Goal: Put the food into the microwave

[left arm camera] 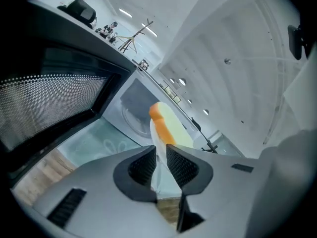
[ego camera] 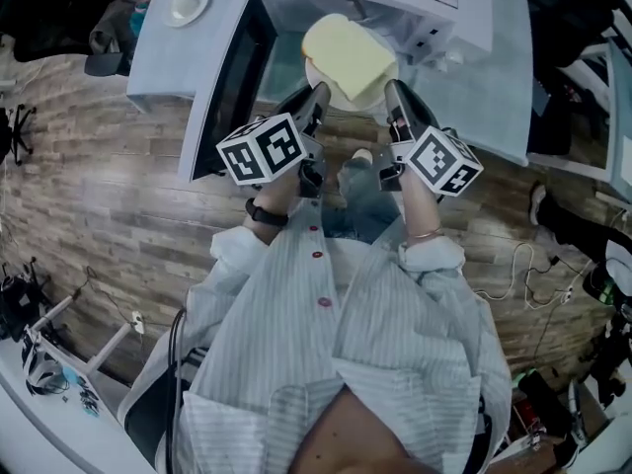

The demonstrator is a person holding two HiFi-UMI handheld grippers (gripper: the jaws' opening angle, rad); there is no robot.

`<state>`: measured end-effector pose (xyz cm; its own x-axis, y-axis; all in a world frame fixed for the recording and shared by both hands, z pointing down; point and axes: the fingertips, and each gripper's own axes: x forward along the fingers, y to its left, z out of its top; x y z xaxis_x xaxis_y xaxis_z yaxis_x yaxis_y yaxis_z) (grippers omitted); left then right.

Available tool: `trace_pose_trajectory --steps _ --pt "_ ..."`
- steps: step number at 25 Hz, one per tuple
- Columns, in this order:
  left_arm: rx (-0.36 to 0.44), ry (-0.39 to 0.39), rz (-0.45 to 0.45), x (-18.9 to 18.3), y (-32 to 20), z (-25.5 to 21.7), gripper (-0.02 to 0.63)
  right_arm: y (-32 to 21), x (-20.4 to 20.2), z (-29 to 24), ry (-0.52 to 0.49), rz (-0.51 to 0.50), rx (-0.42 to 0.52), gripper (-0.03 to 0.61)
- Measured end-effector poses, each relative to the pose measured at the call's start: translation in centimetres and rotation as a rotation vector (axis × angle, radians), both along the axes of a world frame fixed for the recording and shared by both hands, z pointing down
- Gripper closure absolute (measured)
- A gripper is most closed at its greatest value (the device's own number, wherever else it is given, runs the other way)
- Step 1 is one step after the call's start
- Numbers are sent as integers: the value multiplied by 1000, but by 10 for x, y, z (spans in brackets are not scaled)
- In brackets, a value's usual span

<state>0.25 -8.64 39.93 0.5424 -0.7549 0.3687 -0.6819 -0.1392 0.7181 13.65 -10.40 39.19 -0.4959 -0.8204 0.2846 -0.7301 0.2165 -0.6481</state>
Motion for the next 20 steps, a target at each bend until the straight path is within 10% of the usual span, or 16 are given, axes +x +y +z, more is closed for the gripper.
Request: trace_pose_trajectory --steps 20 --pt "-26 6 -244 10 -10 -1 543 -40 1 5 11 -255 -48 515"
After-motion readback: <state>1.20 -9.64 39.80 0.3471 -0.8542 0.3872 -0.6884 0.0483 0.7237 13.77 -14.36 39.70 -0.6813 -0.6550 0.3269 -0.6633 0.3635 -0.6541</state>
